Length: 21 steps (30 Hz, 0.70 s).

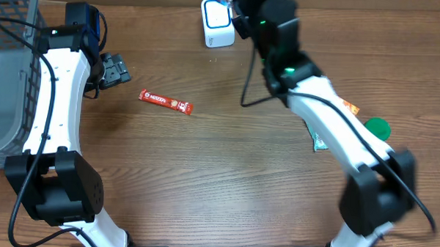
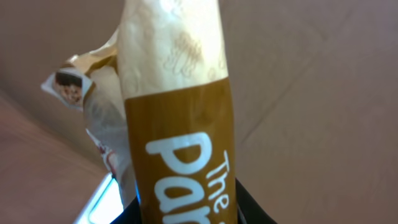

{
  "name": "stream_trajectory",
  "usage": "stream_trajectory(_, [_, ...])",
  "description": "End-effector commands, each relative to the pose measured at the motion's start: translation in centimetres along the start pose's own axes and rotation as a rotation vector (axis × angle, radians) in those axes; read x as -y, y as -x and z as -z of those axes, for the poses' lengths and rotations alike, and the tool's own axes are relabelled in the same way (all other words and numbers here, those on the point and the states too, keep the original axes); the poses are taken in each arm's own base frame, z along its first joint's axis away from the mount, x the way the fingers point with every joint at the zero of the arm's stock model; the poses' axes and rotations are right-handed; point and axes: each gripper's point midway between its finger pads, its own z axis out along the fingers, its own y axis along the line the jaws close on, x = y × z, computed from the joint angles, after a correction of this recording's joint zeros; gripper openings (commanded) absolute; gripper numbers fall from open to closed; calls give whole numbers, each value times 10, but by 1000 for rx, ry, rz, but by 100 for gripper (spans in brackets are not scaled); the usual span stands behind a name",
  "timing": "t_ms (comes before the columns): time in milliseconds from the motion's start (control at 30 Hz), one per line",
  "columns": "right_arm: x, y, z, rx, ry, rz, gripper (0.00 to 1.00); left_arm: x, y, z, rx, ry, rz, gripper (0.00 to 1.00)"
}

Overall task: Scan the item barcode
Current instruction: 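Hold the snack bag label in front of the scanner window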

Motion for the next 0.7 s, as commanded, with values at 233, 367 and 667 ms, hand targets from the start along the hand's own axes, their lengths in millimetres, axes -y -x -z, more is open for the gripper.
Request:
stream_trajectory(233, [-44, -32, -46, 116, -184, 276, 4, -1, 5, 4, 18, 7, -6, 100])
stream_trajectory(367, [-55, -53, -55, 117, -193, 275, 4, -1, 5, 4, 18, 7, -6, 100])
stream_trajectory(667, [-80, -103, -69, 29, -137, 307, 4, -1, 5, 4, 18, 7, -6, 100])
